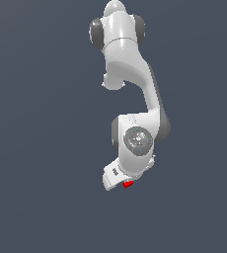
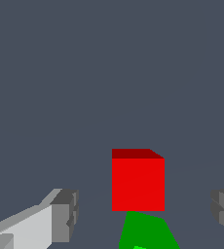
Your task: Stack the red cube on top of the green cube.
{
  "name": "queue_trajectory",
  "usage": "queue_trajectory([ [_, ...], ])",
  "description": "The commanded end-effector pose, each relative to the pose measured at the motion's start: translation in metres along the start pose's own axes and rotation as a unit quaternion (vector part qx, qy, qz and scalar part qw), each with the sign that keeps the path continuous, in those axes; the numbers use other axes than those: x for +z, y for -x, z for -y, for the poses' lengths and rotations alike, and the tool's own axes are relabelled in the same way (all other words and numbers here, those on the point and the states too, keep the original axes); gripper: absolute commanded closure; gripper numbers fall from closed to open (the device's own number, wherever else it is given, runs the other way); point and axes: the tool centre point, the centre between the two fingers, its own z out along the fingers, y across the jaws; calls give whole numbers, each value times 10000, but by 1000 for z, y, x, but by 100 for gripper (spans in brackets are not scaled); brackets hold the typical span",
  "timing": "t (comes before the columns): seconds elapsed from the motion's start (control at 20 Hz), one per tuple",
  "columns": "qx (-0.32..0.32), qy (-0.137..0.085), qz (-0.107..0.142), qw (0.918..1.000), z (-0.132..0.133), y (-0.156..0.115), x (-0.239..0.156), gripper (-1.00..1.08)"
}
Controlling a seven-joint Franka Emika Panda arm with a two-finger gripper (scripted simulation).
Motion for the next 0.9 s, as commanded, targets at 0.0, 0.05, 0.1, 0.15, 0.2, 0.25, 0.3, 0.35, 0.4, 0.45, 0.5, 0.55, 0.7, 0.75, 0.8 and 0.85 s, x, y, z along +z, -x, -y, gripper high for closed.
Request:
queue_trajectory([
  [0.0, 0, -2, 6, 10000, 0, 0, 7, -92],
  [0.05, -3, -1, 5, 10000, 0, 0, 11, -92],
  [0.1, -3, -1, 5, 10000, 0, 0, 16, -92],
  [0.15, -3, -1, 5, 10000, 0, 1, 22, -92],
  [0.2, -7, -1, 5, 10000, 1, 1, 28, -92],
  [0.25, -7, -1, 5, 10000, 1, 1, 34, -92],
  [0.3, -7, -1, 5, 10000, 1, 1, 38, -92],
  [0.35, -7, -1, 5, 10000, 0, 1, 42, -92],
  [0.4, -10, 0, 5, 10000, 1, 1, 45, -92],
  [0.45, -10, 0, 5, 10000, 1, 1, 47, -92],
  [0.5, -10, 0, 5, 10000, 1, 0, 49, -92],
  [0.55, -10, 0, 5, 10000, 1, 0, 49, -92],
  [0.7, -10, 0, 5, 10000, 0, -1, 47, -92],
  [0.75, -10, 0, 5, 10000, 0, -1, 47, 108],
  [0.8, -10, 0, 5, 10000, 0, -1, 47, 108],
  [0.85, -10, 0, 5, 10000, 0, -1, 47, 108],
])
